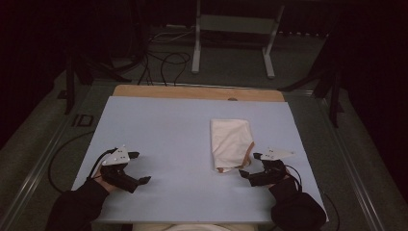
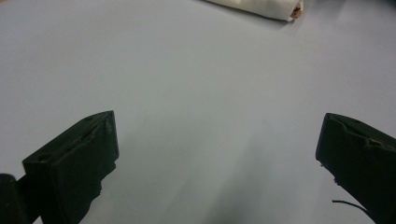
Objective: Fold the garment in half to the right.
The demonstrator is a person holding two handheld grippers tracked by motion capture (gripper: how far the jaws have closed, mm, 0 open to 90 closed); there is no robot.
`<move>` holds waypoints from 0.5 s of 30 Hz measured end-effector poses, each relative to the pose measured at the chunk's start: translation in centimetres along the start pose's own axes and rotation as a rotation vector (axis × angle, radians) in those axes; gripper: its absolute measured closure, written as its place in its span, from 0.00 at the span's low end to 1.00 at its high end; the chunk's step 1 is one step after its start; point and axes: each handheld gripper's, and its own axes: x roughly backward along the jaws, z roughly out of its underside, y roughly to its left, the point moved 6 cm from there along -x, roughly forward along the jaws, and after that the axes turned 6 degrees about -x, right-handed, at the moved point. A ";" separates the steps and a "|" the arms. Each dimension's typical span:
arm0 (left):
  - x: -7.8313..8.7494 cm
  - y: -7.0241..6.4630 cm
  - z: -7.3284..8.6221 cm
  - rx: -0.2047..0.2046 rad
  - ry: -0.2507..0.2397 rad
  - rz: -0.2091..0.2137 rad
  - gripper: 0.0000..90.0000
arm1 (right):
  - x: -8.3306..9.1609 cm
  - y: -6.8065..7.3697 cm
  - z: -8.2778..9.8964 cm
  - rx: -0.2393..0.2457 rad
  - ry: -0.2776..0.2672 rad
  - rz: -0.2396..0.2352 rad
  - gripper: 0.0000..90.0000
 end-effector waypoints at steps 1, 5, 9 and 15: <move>0.0 0.0 0.0 0.000 0.000 0.000 0.00 | 0.0 0.0 0.0 0.000 0.000 0.000 0.10; 0.0 0.0 0.0 0.003 -0.004 0.000 0.00 | 0.2 0.2 0.9 -0.005 0.002 0.016 0.10; 0.0 0.0 -0.1 0.000 -0.003 0.000 0.00 | 0.7 0.3 1.5 -0.004 0.004 0.033 0.10; 0.0 0.0 -0.1 0.001 -0.007 0.000 0.00 | 0.6 0.3 2.5 -0.025 0.013 0.048 0.10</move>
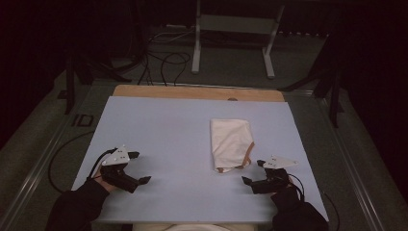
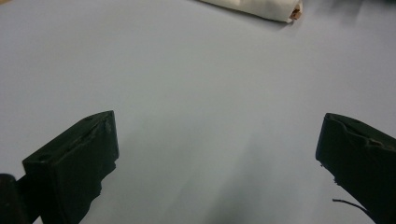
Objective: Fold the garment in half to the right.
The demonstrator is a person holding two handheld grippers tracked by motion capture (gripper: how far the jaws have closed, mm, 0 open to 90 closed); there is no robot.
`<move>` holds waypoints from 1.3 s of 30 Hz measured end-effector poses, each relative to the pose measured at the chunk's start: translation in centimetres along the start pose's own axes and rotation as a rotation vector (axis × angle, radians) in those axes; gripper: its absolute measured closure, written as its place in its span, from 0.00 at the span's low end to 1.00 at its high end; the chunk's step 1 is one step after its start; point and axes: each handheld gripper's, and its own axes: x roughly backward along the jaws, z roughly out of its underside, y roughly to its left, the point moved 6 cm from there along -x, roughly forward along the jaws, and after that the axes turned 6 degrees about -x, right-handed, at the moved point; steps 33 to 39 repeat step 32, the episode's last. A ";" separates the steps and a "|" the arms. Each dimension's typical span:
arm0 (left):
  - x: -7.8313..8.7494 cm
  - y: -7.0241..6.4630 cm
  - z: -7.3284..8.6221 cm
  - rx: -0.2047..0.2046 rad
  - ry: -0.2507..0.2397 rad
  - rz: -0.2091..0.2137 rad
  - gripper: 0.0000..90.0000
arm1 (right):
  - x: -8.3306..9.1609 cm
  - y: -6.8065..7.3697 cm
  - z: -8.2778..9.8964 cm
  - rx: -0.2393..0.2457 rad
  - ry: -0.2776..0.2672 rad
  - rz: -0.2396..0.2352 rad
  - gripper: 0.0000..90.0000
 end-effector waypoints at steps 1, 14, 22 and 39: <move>-0.1 0.0 0.0 0.001 0.000 0.004 0.00 | -0.1 -0.1 0.0 0.005 -0.002 0.007 0.10; -0.1 -0.1 0.1 -0.003 0.000 0.007 0.00 | -0.8 -0.2 -0.4 0.049 -0.018 0.045 0.10; -0.3 -0.1 0.3 0.005 0.001 0.014 0.00 | -0.8 0.1 -0.2 0.057 -0.009 0.037 0.10; -0.3 -0.1 0.3 0.005 0.002 0.015 0.00 | -0.8 0.0 -0.1 0.049 -0.004 0.029 0.10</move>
